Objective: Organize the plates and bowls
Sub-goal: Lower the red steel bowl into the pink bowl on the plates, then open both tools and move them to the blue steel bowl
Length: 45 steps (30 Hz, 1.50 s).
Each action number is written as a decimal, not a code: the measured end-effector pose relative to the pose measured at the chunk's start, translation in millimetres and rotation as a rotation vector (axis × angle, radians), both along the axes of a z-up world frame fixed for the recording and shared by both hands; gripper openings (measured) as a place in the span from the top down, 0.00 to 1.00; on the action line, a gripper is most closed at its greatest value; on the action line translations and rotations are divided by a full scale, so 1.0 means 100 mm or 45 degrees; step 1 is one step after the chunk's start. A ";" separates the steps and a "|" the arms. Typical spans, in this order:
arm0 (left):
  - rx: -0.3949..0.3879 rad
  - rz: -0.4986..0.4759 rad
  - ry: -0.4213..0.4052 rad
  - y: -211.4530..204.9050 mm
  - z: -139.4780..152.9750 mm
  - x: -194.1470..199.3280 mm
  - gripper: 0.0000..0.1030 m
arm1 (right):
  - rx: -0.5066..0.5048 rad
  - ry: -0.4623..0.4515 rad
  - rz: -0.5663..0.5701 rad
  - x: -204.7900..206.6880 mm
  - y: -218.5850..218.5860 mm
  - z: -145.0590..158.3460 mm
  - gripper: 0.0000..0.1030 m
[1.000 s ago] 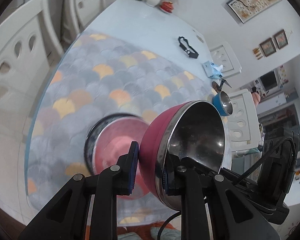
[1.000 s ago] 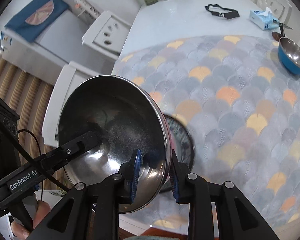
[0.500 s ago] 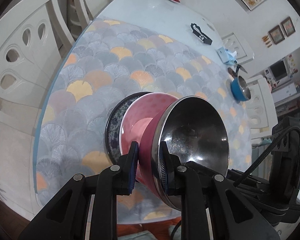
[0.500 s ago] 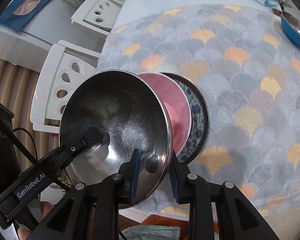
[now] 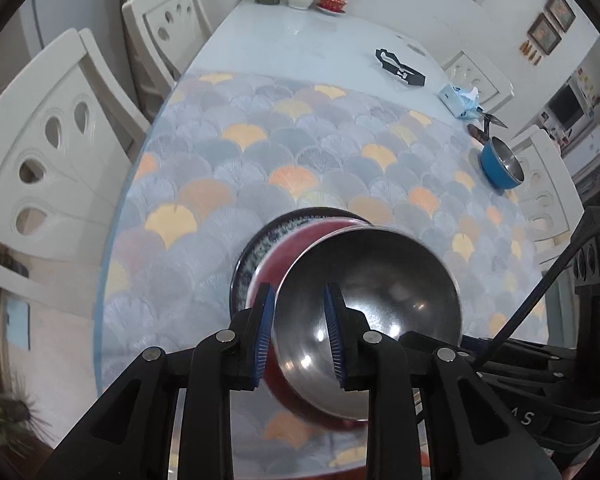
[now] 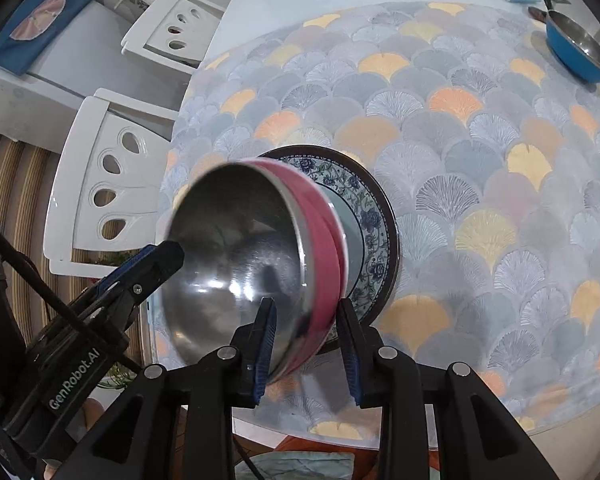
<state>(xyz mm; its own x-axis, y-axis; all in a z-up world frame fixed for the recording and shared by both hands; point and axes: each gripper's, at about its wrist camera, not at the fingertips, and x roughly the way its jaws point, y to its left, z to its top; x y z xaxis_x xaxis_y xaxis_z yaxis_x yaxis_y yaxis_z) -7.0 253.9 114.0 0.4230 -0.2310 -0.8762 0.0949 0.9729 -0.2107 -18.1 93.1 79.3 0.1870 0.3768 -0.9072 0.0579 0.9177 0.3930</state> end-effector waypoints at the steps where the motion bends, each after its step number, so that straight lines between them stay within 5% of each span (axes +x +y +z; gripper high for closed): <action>1: 0.007 0.003 -0.009 0.01 0.01 0.01 0.78 | -0.003 -0.001 0.001 0.01 0.00 0.00 0.71; 18: -0.111 0.124 0.023 0.42 -0.07 -0.04 0.75 | 0.071 -0.001 -0.018 0.01 -0.32 -0.06 0.71; 29: -0.110 0.052 -0.029 0.23 0.15 0.01 0.75 | 0.138 0.000 -0.031 0.01 -0.42 -0.07 0.71; 36: -0.132 -0.059 -0.175 -0.25 0.70 0.16 0.75 | 0.107 -0.189 -0.046 0.05 -0.79 0.41 0.71; 41: -0.122 -0.171 -0.260 -0.86 1.03 0.37 0.70 | 0.030 -0.343 -0.155 0.16 -1.45 0.78 0.66; 44: -0.158 -0.221 -0.256 -1.34 1.12 0.61 0.55 | 0.017 -0.377 -0.255 0.24 -1.95 0.89 0.53; 45: -0.168 -0.230 -0.249 -1.48 1.12 0.68 0.43 | 0.013 -0.382 -0.283 0.26 -2.09 0.91 0.51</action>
<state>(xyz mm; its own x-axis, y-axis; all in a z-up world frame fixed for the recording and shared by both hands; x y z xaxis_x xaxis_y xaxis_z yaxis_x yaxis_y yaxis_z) 61.1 106.3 226.3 0.5224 -0.4246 -0.7394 0.3155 0.9019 -0.2950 8.3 -115.9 170.1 0.5223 0.3056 -0.7962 0.1361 0.8918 0.4316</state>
